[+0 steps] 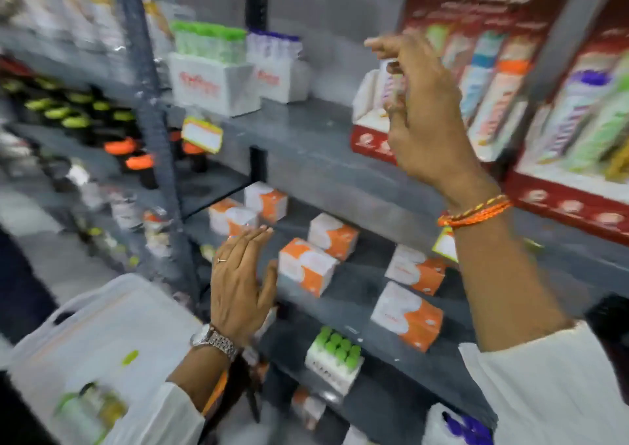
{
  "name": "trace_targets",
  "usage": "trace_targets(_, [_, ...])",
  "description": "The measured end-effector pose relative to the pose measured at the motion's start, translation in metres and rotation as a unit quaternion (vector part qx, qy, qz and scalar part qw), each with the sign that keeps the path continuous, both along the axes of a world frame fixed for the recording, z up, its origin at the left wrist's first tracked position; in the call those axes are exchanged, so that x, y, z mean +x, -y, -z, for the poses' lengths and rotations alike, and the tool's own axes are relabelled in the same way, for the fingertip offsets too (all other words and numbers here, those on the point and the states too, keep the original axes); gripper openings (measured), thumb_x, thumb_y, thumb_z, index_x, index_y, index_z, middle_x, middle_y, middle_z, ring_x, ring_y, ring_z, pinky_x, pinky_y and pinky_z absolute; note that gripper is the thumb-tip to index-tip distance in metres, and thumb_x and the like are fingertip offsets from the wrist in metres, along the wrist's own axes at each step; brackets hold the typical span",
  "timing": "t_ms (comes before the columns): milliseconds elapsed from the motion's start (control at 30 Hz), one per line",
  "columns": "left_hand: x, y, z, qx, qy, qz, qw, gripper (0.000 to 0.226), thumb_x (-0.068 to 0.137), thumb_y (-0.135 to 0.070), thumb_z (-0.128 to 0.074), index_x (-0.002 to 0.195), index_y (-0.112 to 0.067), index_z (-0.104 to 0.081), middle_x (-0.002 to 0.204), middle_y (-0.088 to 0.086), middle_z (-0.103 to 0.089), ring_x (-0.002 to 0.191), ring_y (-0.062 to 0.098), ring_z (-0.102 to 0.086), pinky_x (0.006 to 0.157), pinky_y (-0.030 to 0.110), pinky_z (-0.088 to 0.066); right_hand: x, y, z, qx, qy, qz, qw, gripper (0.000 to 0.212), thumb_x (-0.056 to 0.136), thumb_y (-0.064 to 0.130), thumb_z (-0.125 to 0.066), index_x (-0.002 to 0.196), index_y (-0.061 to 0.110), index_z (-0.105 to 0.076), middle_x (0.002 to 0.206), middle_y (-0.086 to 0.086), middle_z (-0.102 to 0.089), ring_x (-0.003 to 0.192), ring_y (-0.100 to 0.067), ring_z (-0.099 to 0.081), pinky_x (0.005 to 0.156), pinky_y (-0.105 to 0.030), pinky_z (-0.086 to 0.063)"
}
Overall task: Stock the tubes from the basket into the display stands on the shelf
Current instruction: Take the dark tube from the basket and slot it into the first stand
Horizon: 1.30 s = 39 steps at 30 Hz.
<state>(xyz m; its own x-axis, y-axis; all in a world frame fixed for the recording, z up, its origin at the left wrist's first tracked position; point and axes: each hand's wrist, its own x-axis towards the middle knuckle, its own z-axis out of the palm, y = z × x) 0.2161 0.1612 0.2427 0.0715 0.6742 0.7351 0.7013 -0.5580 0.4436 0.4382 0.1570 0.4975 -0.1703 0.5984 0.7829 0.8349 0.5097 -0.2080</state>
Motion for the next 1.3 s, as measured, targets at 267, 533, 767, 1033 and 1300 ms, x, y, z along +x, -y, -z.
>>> trace_targets(267, [-0.156,0.099,0.140,-0.266,-0.034,-0.182,0.946,0.047,0.091,-0.026,-0.052,0.137,-0.013,-0.052,0.136,0.006,-0.058,0.130,0.030,-0.049,0.111,0.045,-0.036,-0.209,-0.070,0.195,-0.248,0.079,-0.203,0.944,0.073,0.069,-0.014,-0.050,0.132,0.022,-0.058,0.130,-0.005,-0.056,0.119,-0.030,-0.053,0.094,-0.045,-0.042])
trace_targets(533, [-0.198,0.165,0.213,-0.386,-0.101,-0.150,0.905,0.025,0.091,-0.019,-0.054,0.109,-0.006,-0.064,0.098,0.012,-0.065,0.090,0.037,-0.061,0.082,0.044,-0.047,-0.358,-0.059,0.389,-0.523,0.224,-0.321,0.757,0.045,0.095,0.018,-0.063,0.137,0.014,-0.047,0.135,-0.016,-0.049,0.127,-0.034,-0.047,0.105,-0.051,-0.040])
trace_targets(767, [-0.208,0.156,0.218,-0.457,-0.173,-0.134,0.862,0.060,0.050,-0.016,-0.091,0.107,-0.010,-0.072,0.092,0.005,-0.074,0.083,0.031,-0.067,0.077,0.036,-0.055,-0.409,-0.048,0.463,-0.591,0.236,-0.293,0.714,0.043,0.096,0.022,-0.060,0.133,0.004,-0.050,0.128,-0.027,-0.051,0.120,-0.042,-0.049,0.097,-0.042,-0.041])
trace_targets(1033, [-0.205,0.153,0.212,-0.414,-0.176,-0.156,0.879,0.041,0.061,-0.006,-0.085,0.100,-0.010,-0.075,0.087,0.005,-0.075,0.077,0.030,-0.068,0.074,0.035,-0.056,-0.406,-0.061,0.464,-0.600,0.131,-0.262,0.744,0.029,0.084,0.010,-0.069,0.112,0.000,-0.067,0.112,-0.022,-0.067,0.102,-0.034,-0.062,0.083,-0.031,-0.046])
trace_targets(1300, [-0.207,0.144,0.195,-0.392,-0.116,-0.171,0.897,0.032,0.090,-0.028,-0.061,0.120,-0.017,-0.067,0.105,0.002,-0.073,0.098,0.027,-0.065,0.090,0.038,-0.049,-0.360,-0.097,0.387,-0.565,0.018,-0.238,0.790,0.025,0.081,0.008,-0.068,0.106,0.006,-0.067,0.083,0.004,-0.055,0.070,-0.012,-0.055,0.054,-0.009,-0.042])
